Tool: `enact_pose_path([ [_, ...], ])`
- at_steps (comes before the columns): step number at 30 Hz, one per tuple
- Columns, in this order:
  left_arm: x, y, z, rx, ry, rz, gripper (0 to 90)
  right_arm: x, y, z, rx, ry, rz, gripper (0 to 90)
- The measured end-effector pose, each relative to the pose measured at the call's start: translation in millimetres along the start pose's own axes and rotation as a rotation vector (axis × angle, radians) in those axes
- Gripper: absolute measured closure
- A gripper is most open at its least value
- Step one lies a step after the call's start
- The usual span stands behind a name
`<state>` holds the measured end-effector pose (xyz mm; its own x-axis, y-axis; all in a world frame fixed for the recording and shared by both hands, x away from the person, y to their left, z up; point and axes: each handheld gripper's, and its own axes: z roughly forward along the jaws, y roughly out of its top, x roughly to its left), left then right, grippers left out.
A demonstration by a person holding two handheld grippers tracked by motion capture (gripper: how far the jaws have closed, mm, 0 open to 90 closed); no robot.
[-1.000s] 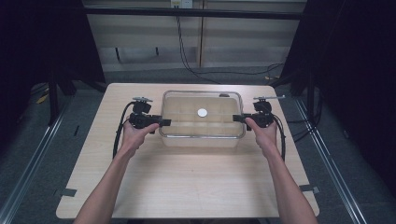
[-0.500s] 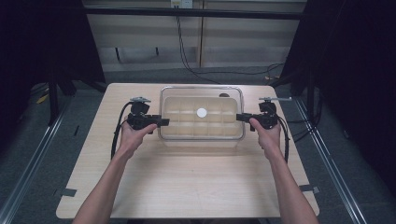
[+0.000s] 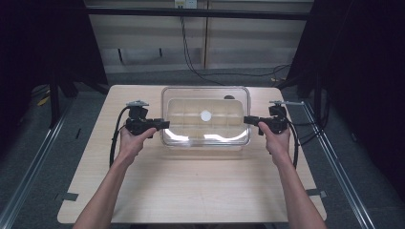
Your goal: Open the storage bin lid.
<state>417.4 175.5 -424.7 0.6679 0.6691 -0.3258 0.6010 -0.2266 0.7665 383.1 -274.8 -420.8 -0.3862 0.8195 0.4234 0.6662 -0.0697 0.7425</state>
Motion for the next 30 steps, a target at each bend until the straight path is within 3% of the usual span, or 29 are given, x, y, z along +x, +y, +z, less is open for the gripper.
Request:
enact_pose_path([
  [9,-2.6,-3.1,-6.6,-0.023,-0.007,-0.002,69.1,4.7,-2.0,-9.3,-0.012,0.016,-0.003,75.3],
  [18,-6.3,-6.2,-11.1,-0.023,0.008,0.023,70.8,9.1,-4.6,-12.9,-0.008,0.017,-0.023,76.0],
  [30,-10.9,-8.1,-13.1,-0.026,-0.009,0.016,71.6,9.9,-8.3,-20.7,-0.013,0.025,-0.006,76.0],
])
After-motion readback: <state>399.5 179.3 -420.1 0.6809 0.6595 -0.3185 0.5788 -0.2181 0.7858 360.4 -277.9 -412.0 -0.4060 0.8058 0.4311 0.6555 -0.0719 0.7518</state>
